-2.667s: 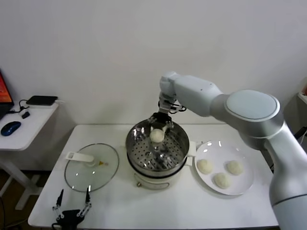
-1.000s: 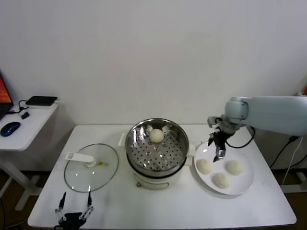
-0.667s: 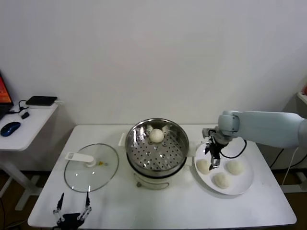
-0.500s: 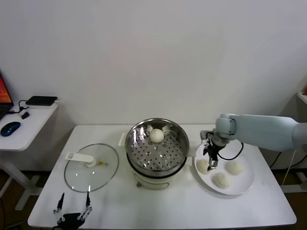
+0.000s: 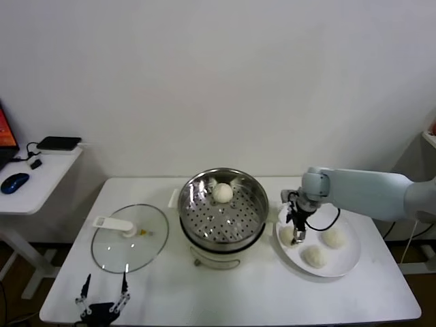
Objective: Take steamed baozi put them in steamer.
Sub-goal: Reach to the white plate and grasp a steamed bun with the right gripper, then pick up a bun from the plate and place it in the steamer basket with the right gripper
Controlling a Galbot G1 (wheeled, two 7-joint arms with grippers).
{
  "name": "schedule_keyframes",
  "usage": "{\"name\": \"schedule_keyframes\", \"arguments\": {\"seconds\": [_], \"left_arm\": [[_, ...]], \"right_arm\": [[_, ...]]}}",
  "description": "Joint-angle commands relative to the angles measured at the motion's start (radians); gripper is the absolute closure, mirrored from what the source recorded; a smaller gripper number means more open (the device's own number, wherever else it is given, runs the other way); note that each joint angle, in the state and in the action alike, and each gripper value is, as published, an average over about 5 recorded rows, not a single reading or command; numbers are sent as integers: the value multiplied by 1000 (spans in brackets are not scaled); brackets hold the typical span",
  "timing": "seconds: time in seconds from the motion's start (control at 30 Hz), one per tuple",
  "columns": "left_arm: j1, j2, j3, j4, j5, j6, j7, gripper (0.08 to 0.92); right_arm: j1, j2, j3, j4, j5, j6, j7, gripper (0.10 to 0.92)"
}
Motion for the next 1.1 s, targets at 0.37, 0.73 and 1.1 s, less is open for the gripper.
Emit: {"name": "schedule_keyframes", "arguments": {"seconds": [0.37,0.73,1.1], "left_arm": [[0,-49,-2,-3,3,1,-2,177],[3,-49,-2,-14,7,8,0,177],[15,-49,6,-32,9,9,3,177]], "right_arm": [[-11,3,27,-5,-23,-5,-9,372],[280,-20,-123,116,68,22,-94,440],[698,37,-265,323,284,38,-202,440]]}}
